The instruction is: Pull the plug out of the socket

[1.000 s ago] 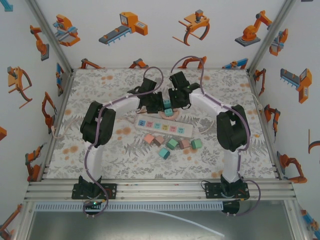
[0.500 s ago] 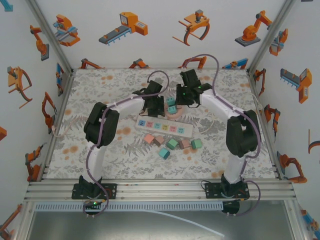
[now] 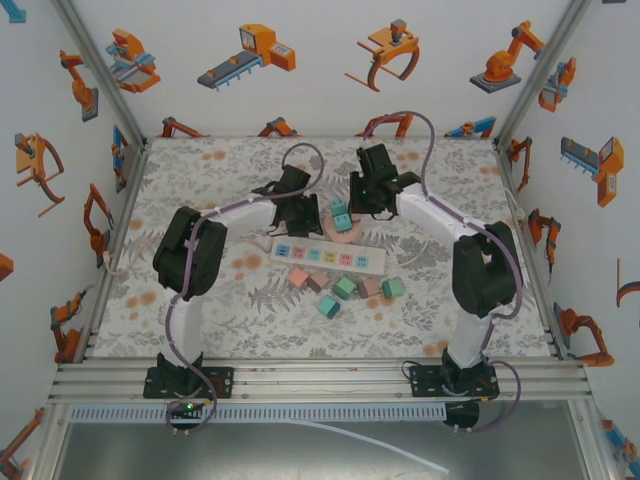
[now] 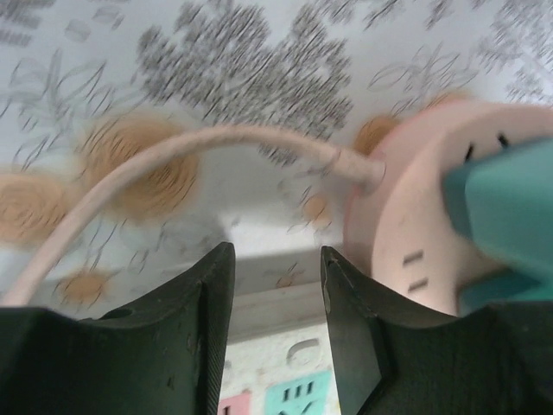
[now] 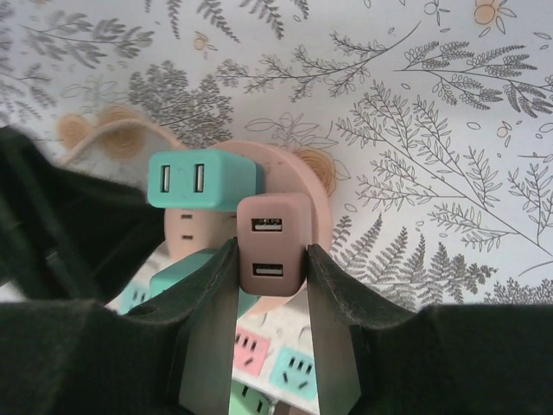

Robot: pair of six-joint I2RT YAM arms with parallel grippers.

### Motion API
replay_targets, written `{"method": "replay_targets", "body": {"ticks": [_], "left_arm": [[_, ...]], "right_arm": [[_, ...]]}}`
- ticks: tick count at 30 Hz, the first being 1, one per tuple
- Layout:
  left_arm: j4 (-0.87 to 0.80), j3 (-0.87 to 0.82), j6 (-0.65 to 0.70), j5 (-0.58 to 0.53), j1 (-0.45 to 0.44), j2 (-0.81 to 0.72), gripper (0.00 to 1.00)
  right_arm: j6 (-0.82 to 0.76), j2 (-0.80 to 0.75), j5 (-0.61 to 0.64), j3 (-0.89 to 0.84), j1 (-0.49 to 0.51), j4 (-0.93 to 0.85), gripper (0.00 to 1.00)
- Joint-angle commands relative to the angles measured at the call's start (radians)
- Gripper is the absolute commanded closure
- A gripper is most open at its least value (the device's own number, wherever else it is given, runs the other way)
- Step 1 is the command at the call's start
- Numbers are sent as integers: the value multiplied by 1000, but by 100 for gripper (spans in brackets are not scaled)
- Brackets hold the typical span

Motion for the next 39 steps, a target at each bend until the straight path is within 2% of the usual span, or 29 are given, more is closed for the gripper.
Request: {"method": "replay_targets", "body": {"ticks": [1, 6, 10, 15, 20, 22, 26, 32, 39], "left_arm": [[-82, -93, 4, 22, 1, -90, 53], [-34, -160, 74, 4, -2, -258, 50], [26, -160, 284, -9, -15, -334, 46], [33, -92, 561, 42, -14, -303, 44], [83, -17, 833, 198, -12, -215, 36], [98, 14, 925, 210, -10, -165, 35], [58, 136, 892, 261, 28, -53, 35], [138, 177, 801, 491, 87, 35, 35], [88, 226, 817, 521, 105, 97, 39]], "right_arm": [[-17, 23, 21, -12, 0, 87, 100], [-56, 56, -51, -44, 5, 160, 100], [-111, 60, -52, -73, 20, 198, 100], [-149, 66, -53, -69, 25, 189, 100], [-170, 78, -54, -52, 26, 168, 100], [-173, 77, -57, -51, 28, 166, 100], [-184, 77, -62, -52, 28, 162, 100], [-191, 88, -102, -47, 28, 174, 100], [-190, 103, -122, -29, 31, 171, 100]]}}
